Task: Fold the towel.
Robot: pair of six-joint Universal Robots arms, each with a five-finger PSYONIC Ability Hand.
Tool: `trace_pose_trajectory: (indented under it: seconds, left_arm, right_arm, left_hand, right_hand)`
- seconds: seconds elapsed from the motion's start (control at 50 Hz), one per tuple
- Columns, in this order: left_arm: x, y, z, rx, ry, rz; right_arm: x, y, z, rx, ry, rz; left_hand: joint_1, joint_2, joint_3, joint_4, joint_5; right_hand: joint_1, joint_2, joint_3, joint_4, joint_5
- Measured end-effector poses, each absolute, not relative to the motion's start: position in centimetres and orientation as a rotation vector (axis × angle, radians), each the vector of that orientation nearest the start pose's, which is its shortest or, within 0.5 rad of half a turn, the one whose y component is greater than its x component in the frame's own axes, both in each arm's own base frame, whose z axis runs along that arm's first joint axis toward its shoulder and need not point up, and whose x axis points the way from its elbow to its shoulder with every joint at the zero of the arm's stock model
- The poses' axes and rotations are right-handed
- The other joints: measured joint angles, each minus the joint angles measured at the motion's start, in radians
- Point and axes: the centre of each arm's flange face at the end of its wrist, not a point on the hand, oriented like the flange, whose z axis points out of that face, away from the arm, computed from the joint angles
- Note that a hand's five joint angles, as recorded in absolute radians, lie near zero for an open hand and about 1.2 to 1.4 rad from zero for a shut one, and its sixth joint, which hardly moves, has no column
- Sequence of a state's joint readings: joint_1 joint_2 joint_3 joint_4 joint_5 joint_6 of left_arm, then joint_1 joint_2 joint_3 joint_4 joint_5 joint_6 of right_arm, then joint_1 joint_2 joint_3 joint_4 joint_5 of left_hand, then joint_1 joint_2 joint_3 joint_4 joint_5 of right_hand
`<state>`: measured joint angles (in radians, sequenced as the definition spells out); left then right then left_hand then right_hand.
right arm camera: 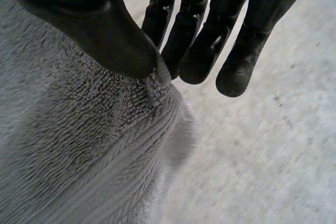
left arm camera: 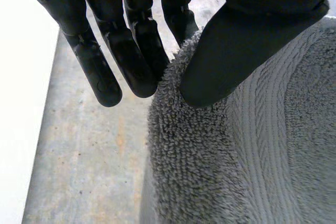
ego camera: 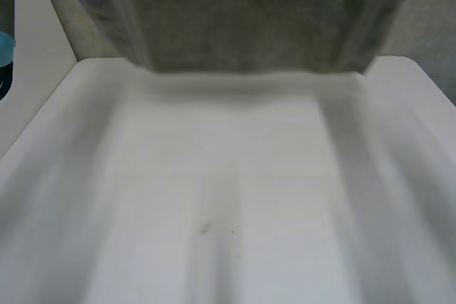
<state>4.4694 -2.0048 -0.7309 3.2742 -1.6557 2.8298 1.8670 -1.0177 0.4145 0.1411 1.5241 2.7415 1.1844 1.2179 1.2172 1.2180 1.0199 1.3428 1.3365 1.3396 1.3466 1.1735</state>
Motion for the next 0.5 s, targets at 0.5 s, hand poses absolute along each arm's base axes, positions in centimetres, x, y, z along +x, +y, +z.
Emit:
trace_pose_trajectory:
  seconds: [0.5]
  left_arm:
    - [-19.6, -31.9, 17.6, -0.037, 2.683, -2.192]
  right_arm:
    - [24.7, -27.9, 14.5, -1.392, 2.299, -1.487]
  left_hand:
    - [0.0, 0.0, 0.0, 0.001, 0.0]
  right_hand:
    - [-0.068, -0.051, -0.049, -0.054, -0.059]
